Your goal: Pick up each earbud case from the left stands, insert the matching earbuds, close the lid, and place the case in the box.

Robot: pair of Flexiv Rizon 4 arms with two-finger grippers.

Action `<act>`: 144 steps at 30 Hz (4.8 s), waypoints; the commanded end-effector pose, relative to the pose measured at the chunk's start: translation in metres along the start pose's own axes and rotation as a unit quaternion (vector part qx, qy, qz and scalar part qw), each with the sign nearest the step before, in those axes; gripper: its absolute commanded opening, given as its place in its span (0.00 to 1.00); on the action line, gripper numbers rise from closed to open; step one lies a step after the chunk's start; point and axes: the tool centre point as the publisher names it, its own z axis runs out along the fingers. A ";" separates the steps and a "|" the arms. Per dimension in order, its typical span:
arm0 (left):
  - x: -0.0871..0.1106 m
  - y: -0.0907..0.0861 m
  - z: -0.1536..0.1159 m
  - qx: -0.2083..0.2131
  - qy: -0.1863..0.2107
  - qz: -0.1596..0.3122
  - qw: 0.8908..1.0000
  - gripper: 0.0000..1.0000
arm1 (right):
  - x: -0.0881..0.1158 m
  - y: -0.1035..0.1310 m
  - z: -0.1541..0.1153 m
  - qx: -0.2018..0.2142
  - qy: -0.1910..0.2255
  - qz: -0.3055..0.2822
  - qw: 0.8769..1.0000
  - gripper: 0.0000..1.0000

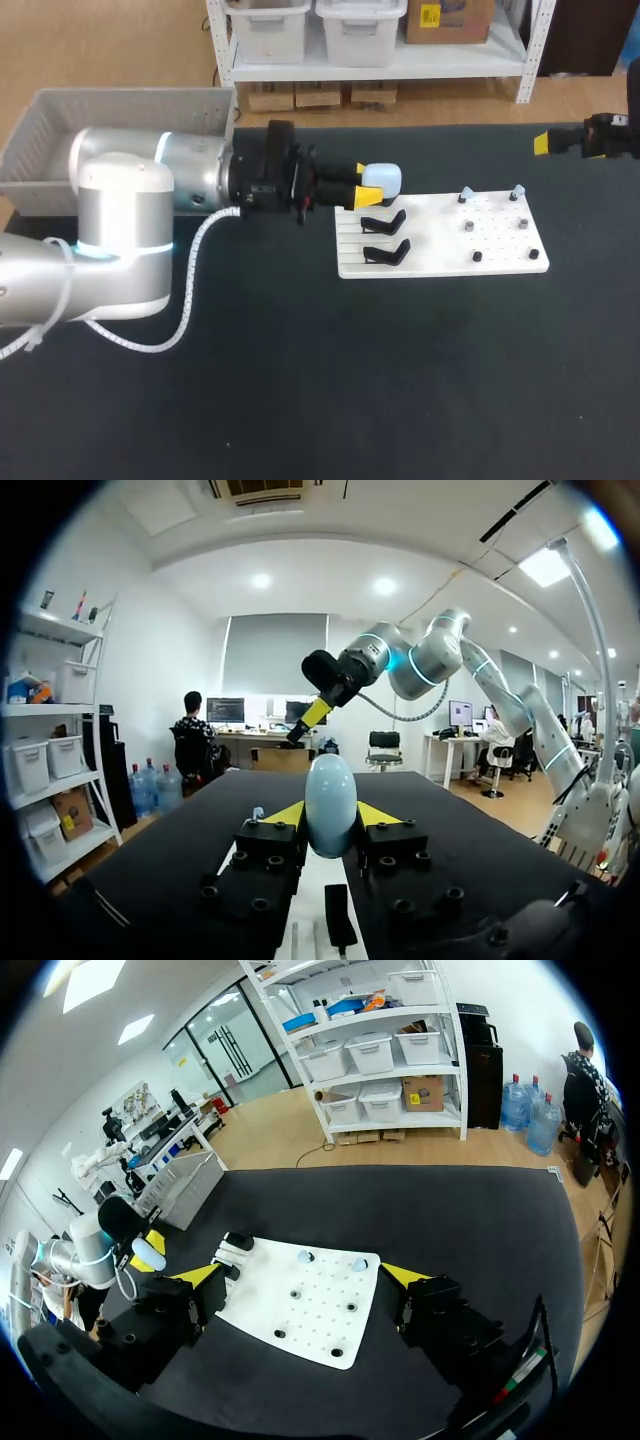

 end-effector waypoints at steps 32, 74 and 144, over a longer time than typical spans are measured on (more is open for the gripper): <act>0.002 -0.003 -0.002 0.007 -0.015 -0.001 1.000 0.00 | 0.049 0.168 0.016 -0.083 0.054 -0.124 0.987 1.00; 0.002 -0.003 -0.002 0.007 -0.015 -0.001 1.000 0.00 | 0.047 0.187 0.091 -0.100 0.124 -0.075 0.984 1.00; 0.001 -0.006 -0.002 0.012 -0.020 0.045 0.999 0.00 | -0.022 0.106 0.036 0.135 0.111 -0.168 0.970 1.00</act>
